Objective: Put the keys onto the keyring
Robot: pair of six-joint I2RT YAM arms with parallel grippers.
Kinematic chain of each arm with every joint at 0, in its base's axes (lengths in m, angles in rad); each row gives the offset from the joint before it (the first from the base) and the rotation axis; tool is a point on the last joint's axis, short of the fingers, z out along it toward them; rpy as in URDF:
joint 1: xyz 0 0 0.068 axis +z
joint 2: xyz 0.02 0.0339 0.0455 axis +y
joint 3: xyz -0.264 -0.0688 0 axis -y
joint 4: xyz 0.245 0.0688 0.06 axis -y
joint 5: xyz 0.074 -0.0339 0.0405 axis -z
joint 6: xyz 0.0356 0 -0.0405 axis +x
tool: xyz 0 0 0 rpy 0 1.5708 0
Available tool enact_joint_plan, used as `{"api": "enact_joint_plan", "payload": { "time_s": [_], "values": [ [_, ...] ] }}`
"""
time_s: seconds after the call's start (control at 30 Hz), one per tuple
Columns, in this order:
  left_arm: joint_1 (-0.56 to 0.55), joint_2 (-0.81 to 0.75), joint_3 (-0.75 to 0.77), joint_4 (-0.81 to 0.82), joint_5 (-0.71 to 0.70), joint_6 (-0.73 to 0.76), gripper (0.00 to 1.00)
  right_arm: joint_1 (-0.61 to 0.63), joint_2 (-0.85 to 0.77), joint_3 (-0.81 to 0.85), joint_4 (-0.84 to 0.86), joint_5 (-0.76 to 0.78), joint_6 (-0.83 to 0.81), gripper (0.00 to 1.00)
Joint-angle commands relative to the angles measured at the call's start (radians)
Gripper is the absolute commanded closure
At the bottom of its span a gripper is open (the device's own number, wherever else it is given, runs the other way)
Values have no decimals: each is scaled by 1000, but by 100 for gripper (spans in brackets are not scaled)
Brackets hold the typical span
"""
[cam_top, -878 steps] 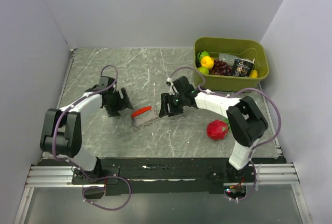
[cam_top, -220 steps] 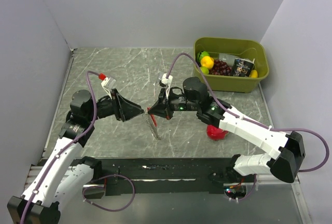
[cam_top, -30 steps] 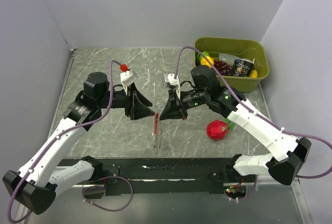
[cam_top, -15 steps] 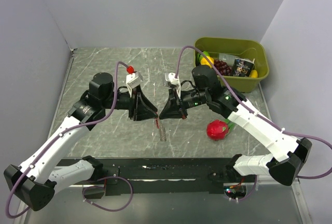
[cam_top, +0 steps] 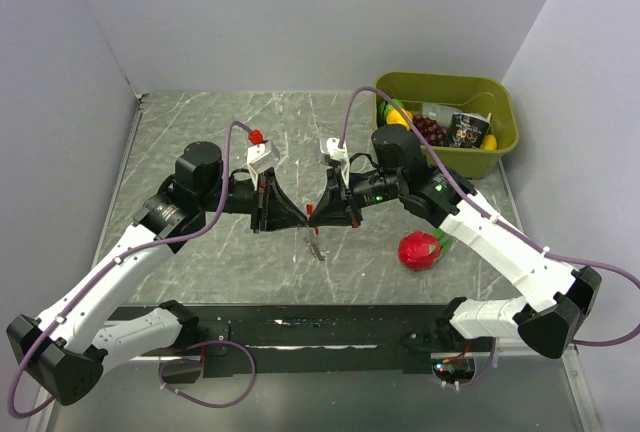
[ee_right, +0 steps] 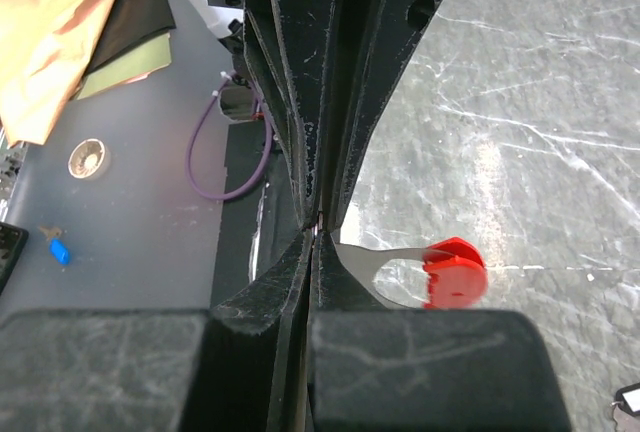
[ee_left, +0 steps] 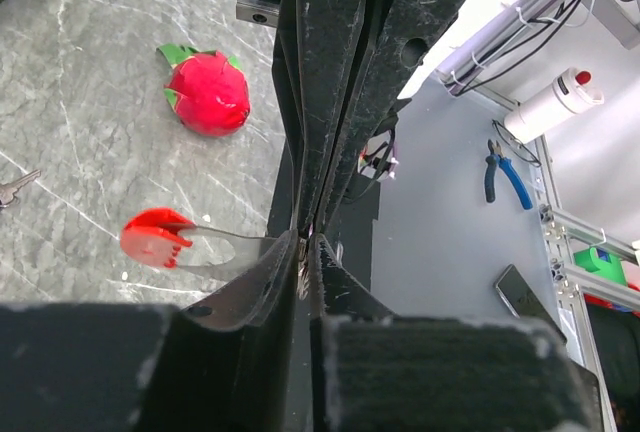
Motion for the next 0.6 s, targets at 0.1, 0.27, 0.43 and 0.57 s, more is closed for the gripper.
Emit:
{"api": "enact_joint_plan", "payload": {
  "time_s": [0.1,0.27,0.43,0.57],
  "values": [
    [-23,16,18,11,-44,7,81,-1,-38,-3,73,-27,17,100],
    [-35,42,29,-36,-81,27,78,-4,-41,-3,82,-27,23,100],
    [-46,48,23,-45,-101,36,79,-5,-40,3,84,-29,25,100],
    [-46,47,17,-45,-116,33,95,-5,-38,3,85,-35,26,100]
  ]
}}
